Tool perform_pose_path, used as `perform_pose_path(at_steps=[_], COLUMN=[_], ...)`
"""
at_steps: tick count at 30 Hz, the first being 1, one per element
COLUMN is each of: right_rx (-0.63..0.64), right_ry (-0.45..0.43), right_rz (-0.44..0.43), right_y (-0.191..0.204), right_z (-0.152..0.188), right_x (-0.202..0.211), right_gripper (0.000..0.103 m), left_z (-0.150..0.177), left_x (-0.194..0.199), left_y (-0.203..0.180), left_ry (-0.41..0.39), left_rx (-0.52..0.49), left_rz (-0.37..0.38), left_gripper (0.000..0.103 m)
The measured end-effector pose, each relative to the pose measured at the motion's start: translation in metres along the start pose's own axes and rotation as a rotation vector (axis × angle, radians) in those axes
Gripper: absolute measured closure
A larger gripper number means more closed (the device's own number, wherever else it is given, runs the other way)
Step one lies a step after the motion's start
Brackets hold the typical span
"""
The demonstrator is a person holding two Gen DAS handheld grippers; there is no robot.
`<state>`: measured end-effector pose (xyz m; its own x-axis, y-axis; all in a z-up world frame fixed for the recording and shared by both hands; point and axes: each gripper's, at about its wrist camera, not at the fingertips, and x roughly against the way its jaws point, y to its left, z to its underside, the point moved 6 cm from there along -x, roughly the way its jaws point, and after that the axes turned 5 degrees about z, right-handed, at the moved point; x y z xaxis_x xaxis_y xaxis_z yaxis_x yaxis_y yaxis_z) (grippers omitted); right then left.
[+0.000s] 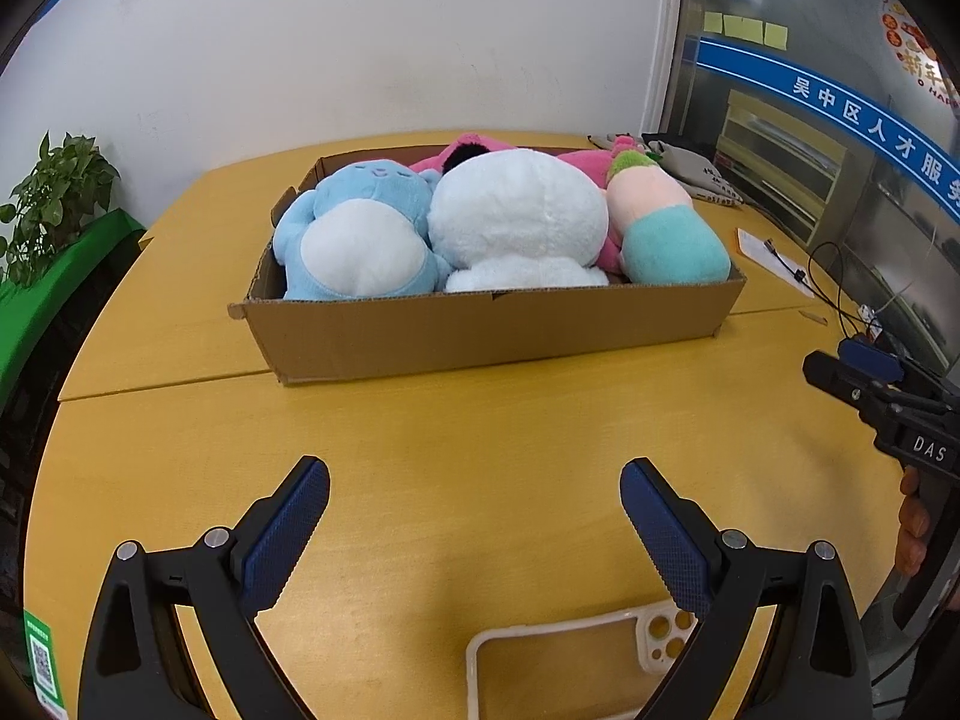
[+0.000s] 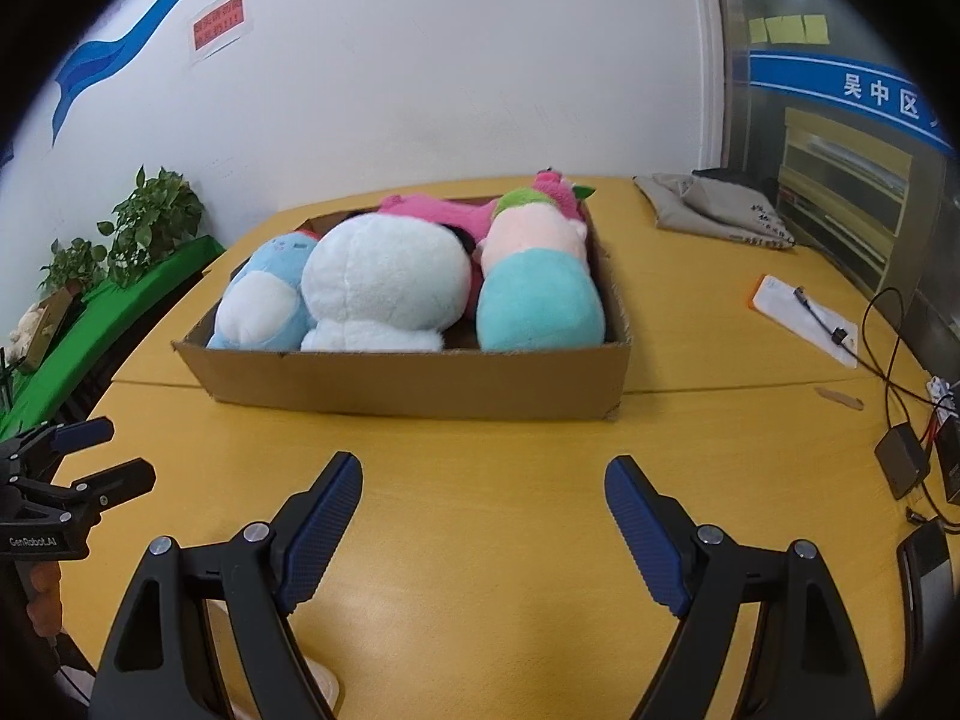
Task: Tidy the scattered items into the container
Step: 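Move both grippers over the clear phone case on the table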
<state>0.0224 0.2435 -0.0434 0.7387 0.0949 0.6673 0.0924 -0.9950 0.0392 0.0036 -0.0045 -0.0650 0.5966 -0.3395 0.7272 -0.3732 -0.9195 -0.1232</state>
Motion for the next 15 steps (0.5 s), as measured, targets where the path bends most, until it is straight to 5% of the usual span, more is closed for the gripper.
perform_pose_path(at_steps=[8, 11, 15], right_rx=[0.184, 0.299, 0.377], right_ry=[0.215, 0.279, 0.328], right_rz=[-0.177, -0.29, -0.336], right_y=[0.051, 0.075, 0.09], right_z=[0.093, 0.124, 0.142], right_x=[-0.009, -0.009, -0.018], right_gripper=[0.021, 0.021, 0.021], left_z=[0.062, 0.089, 0.113], left_x=[-0.006, -0.017, -0.035], left_y=[0.012, 0.01, 0.004], left_ry=[0.129, 0.209, 0.298], left_rx=[0.006, -0.021, -0.073], left_rz=[0.084, 0.13, 0.181], left_gripper=[0.005, 0.015, 0.021])
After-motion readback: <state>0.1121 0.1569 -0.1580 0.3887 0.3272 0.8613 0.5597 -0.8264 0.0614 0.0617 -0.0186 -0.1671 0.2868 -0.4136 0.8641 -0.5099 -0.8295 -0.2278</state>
